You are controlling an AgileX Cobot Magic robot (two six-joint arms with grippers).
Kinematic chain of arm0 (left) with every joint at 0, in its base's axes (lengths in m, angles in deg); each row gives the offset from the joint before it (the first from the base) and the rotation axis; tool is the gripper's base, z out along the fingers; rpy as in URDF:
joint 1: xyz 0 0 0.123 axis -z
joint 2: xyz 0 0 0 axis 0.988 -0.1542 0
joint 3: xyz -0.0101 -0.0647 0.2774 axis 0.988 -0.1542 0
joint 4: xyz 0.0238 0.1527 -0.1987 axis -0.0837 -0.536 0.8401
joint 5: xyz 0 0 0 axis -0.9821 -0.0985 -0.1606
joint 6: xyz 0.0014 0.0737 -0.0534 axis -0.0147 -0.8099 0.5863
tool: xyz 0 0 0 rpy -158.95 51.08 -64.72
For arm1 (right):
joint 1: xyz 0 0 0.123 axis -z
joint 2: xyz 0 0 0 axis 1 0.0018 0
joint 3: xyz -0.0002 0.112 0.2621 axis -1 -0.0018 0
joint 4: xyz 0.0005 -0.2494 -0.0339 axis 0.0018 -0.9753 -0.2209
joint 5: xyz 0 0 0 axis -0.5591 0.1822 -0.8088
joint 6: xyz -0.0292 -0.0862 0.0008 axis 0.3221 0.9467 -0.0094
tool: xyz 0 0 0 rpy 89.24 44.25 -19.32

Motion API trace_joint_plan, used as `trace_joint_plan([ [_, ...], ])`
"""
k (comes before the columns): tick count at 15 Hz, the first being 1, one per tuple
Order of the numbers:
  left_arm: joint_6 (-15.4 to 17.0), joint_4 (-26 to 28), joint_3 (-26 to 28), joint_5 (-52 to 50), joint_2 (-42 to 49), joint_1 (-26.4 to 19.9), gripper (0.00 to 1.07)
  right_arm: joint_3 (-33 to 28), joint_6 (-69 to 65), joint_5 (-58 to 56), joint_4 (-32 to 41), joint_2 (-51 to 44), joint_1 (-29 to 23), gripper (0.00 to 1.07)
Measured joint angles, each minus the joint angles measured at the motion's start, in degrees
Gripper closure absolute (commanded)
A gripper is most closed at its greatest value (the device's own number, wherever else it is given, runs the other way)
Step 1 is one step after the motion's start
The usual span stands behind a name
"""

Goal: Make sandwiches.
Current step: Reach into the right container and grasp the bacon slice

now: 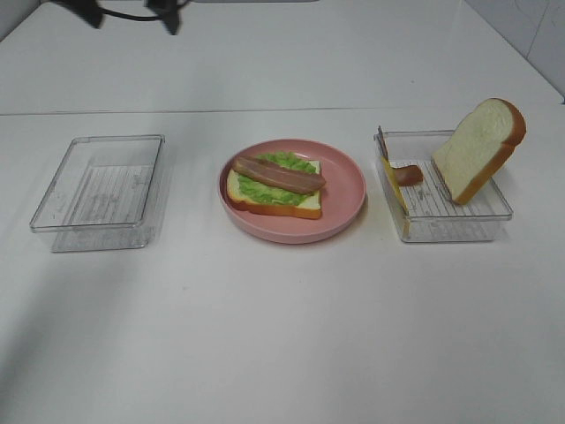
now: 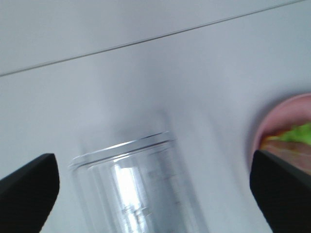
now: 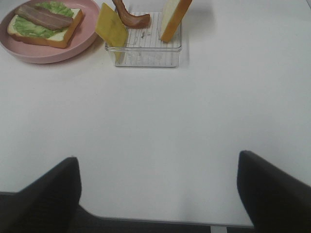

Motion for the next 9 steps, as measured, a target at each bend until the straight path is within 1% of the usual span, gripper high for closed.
trace_joint_plan([
  [1,0.0,0.0,-2.23,0.06,1.32,-1.83,0.06,0.0,0.0,0.0,0.0,0.0,0.0,0.22],
  [2,-1.55,-0.57,-10.49,0.11,7.85,-7.51,0.06,0.0,0.0,0.0,0.0,0.0,0.0,0.22],
  [3,-1.89,-0.57,-12.32,0.17,9.28,-7.96,0.06,0.0,0.0,0.0,0.0,0.0,0.0,0.22],
  [4,-2.29,-0.57,-17.25,0.11,13.24,-8.14,0.06,0.0,0.0,0.0,0.0,0.0,0.0,0.22],
  [5,-2.52,0.0,-25.44,0.06,19.65,-8.02,0.06,0.0,0.0,0.0,0.0,0.0,0.0,0.22],
  [6,-2.52,0.8,-31.68,0.06,24.69,-8.02,0.06,0.0,0.0,0.0,0.0,0.0,0.0,0.22],
  [7,-2.52,1.26,-35.41,0.0,27.79,-8.02,0.06,0.0,0.0,0.0,0.0,0.0,0.0,0.22],
  [9,-2.46,2.69,-50.13,-1.95,41.31,-8.02,0.06,0.0,0.0,0.0,0.0,0.0,0.0,0.22],
])
